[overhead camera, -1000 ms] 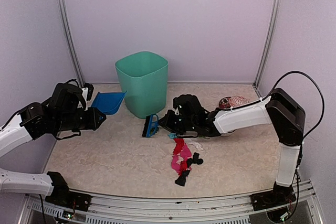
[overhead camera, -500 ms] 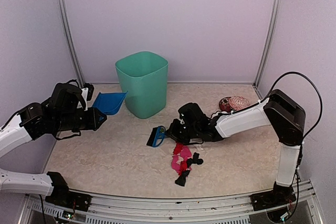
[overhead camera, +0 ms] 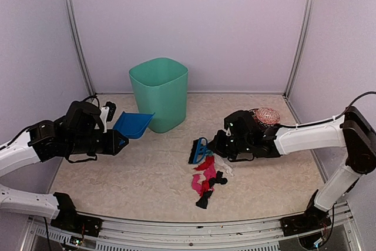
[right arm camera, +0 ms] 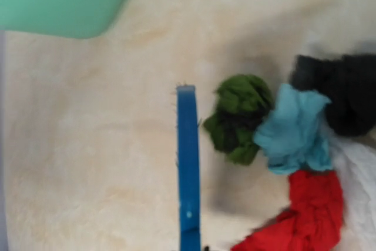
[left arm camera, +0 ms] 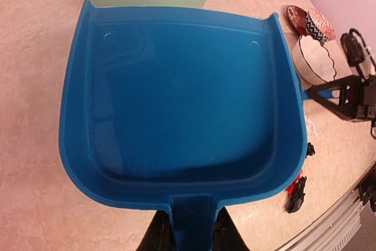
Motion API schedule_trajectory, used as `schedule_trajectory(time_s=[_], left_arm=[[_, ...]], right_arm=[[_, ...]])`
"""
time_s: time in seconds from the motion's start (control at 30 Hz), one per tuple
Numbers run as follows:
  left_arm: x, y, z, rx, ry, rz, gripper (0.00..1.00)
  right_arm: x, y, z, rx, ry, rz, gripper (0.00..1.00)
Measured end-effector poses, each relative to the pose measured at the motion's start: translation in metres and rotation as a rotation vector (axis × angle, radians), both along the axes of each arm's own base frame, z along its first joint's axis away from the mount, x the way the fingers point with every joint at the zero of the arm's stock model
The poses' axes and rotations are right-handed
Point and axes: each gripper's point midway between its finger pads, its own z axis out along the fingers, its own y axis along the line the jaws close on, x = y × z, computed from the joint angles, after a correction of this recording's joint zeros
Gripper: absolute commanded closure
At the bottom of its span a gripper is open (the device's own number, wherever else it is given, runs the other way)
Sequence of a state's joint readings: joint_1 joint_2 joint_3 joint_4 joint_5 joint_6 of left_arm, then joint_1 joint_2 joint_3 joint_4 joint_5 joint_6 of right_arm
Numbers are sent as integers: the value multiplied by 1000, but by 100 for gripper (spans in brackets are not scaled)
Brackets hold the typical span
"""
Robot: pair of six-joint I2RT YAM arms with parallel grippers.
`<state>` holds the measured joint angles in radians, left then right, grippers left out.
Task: Sweep away the paper scraps from the table
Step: Sweep the paper scraps at the center of the board, then sweep the paper scraps into the dustpan.
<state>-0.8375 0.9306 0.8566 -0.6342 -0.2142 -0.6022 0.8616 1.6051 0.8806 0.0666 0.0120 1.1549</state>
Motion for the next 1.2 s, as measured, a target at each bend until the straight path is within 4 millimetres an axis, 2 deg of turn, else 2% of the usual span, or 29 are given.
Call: schedule_trajectory(time_s=[0.17, 0.27, 0.37, 0.47, 0.63, 0.8, 0.93, 1.2], left_arm=[[-15, -14, -15, 14, 18, -58, 100], [-29, -26, -24, 27, 25, -113, 100], [-47, -41, -32, 48, 21, -186, 100], [-72, -58, -40, 65, 19, -276, 100], [-99, -78, -54, 108, 19, -370, 100], [-124, -94, -80, 181, 47, -431, 100], [-149, -104, -100, 225, 73, -478, 100], [-195, -114, -124, 265, 114, -561, 100]], right_arm=[[3, -12, 52, 28, -141, 44, 100], [12, -29, 82, 18, -245, 49, 100], [17, -43, 96, -36, -327, 68, 100], [19, -54, 95, -141, -396, 115, 100], [22, -68, 86, -338, -466, 192, 100], [31, -77, 97, -486, -536, 230, 100], [37, -76, 103, -572, -582, 276, 100], [44, -75, 78, -734, -599, 407, 100]])
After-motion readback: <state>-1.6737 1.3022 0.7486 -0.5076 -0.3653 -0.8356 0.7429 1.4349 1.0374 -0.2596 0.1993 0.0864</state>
